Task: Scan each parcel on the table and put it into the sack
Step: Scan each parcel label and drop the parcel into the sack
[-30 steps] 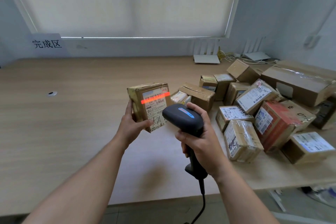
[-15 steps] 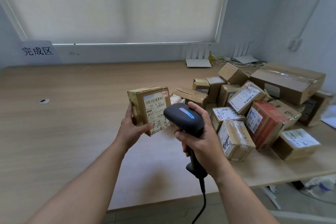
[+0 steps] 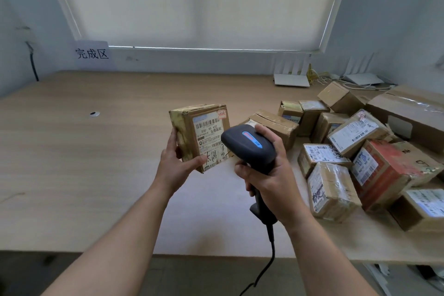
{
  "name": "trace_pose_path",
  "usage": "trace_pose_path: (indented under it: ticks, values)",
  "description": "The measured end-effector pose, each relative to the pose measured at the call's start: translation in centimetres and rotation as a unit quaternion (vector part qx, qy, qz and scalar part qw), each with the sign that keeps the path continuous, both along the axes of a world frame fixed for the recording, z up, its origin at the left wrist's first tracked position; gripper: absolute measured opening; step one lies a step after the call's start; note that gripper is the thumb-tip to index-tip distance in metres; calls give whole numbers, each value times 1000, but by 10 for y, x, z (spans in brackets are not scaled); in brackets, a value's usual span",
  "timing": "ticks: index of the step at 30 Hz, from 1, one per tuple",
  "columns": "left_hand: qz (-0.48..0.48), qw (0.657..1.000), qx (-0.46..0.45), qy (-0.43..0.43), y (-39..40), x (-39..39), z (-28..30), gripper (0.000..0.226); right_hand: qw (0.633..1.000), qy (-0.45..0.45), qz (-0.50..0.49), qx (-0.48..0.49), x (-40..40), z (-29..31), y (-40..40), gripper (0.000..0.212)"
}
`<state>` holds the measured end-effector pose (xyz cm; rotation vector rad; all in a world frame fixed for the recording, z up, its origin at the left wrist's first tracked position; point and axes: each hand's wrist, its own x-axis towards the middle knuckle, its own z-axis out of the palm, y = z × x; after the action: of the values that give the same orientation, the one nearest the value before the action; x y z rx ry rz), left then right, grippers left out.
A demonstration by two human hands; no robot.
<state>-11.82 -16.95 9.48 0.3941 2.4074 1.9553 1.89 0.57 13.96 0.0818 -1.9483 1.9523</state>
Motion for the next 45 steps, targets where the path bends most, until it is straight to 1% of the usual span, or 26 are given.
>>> trace_pose_path:
  ticks: [9, 12, 17, 21, 24, 28, 31, 34, 37, 40, 45]
  values:
    - [117, 990, -63, 42, -71, 28, 11, 96, 996, -8, 81, -20, -31, -1, -36, 73]
    - [147, 984, -74, 62, -101, 38, 17, 91, 995, -3, 97, -28, -37, 2, -61, 74]
    - [206, 970, -78, 104, -164, 56, 31, 93, 990, 19, 138, -34, -43, 13, -119, 73]
    - [268, 950, -93, 128, -228, 74, 48, 98, 983, 34, 177, -38, -46, 27, -182, 70]
    - [313, 935, -90, 142, -281, 91, 62, 101, 975, 45, 214, -25, -49, 35, -231, 75]
    - [369, 907, -88, 184, -355, 113, 76, 93, 964, 59, 257, -28, -47, 42, -299, 72]
    - [422, 880, -96, 194, -407, 133, 82, 90, 955, 52, 290, -30, -45, 44, -349, 69]
    - [467, 862, -115, 162, -461, 151, 79, 95, 947, 48, 317, -31, -44, 42, -393, 70]
    - [505, 847, -140, 90, -512, 163, 66, 107, 941, 47, 335, -29, -45, 40, -432, 71]
    - [533, 827, -176, 21, -552, 171, 48, 112, 936, 47, 347, -15, -48, 36, -464, 73]
    - [528, 797, -278, -94, -597, 173, 12, 108, 932, 38, 360, -4, -59, 30, -506, 73]
